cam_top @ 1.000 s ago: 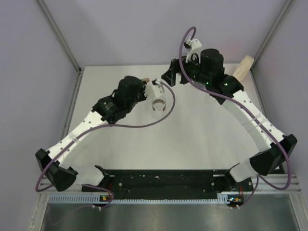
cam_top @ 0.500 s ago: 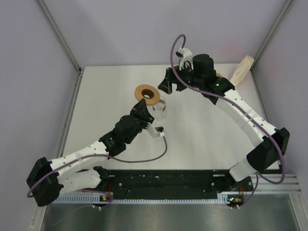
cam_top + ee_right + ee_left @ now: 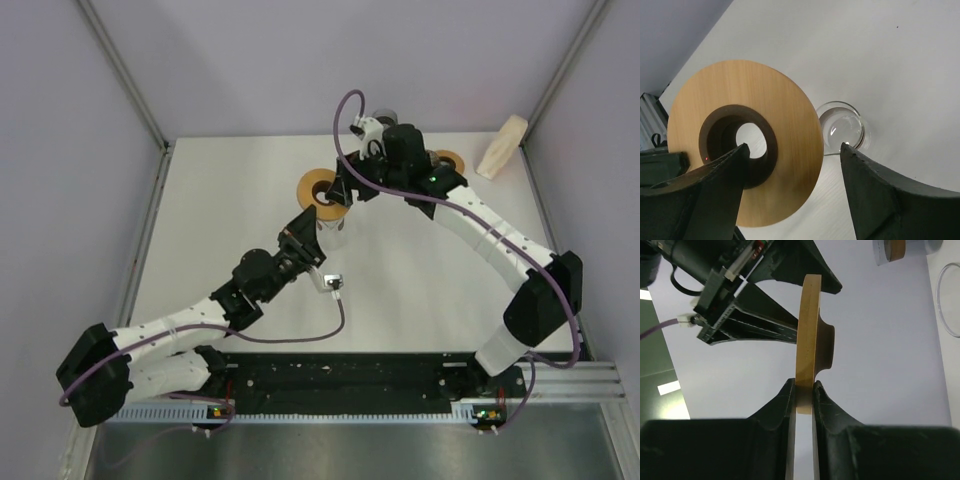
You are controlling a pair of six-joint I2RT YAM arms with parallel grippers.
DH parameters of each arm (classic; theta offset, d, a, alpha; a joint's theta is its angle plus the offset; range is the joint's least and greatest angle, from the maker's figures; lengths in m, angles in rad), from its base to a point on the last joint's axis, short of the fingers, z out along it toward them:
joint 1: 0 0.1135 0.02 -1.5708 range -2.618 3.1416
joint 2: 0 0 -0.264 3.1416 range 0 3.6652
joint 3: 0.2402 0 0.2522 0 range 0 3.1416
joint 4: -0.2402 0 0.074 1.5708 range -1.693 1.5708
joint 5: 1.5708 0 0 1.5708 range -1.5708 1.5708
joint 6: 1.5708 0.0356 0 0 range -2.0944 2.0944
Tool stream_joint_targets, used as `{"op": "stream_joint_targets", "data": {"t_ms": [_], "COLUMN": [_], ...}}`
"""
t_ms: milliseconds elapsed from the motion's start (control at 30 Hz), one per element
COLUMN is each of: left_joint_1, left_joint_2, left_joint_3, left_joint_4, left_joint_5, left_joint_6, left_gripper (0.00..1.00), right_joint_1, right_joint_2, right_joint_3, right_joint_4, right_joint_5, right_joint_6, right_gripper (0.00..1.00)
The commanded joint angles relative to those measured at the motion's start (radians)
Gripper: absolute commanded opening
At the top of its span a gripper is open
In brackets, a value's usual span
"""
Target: Place the coffee filter in the dripper
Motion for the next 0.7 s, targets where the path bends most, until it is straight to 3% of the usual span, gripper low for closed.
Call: {"op": "stream_joint_targets", "data": {"t_ms": [0,100,200,233,300,333,367,400,433,533,667], "left_joint_1": [-0.004,-0.005,-0.005,-0.007,-0.011,-0.013,-0.014,-0.016,-0.016,-0.011,0.021], "left_joint_2": [-0.011,-0.023,-0.051,-0.063,-0.074,-0.069,-0.056,-0.040,-0.024,0.050,0.182], "left_joint_3": [0.011,0.018,0.015,0.021,0.061,0.089,0.136,0.200,0.265,0.591,0.971], "left_joint_4": [0.125,0.106,0.056,0.013,-0.132,-0.208,-0.293,-0.396,-0.494,-1.007,-1.548], "left_joint_5": [0.025,0.022,0.006,-0.011,-0.094,-0.159,-0.222,-0.291,-0.345,-0.402,-0.320], "left_joint_6": [0.028,0.025,0.024,0.021,-0.016,-0.056,-0.111,-0.195,-0.285,-0.655,-1.080], "left_gripper": [0.00,0.00,0.00,0.00,0.02,0.34,0.80,0.99,0.99,0.99,0.98], "right_joint_1": [0.022,0.033,0.031,0.033,0.030,0.027,0.021,0.015,0.010,-0.005,-0.005], "right_joint_2": [0.079,0.093,0.082,0.076,0.074,0.079,0.085,0.094,0.106,0.138,0.201], "right_joint_3": [0.103,0.127,0.127,0.127,0.132,0.138,0.146,0.153,0.157,0.169,0.209], "right_joint_4": [-0.002,-0.013,-0.017,-0.025,-0.040,-0.052,-0.063,-0.072,-0.079,-0.083,-0.102], "right_joint_5": [-0.003,0.017,0.098,0.121,0.158,0.164,0.167,0.171,0.175,0.206,0.181], "right_joint_6": [-0.022,-0.026,-0.020,-0.019,-0.026,-0.028,-0.031,-0.031,-0.034,-0.048,-0.072], "right_gripper": [0.67,0.45,0.08,0.01,0.00,0.00,0.00,0.00,0.00,0.00,0.00]}}
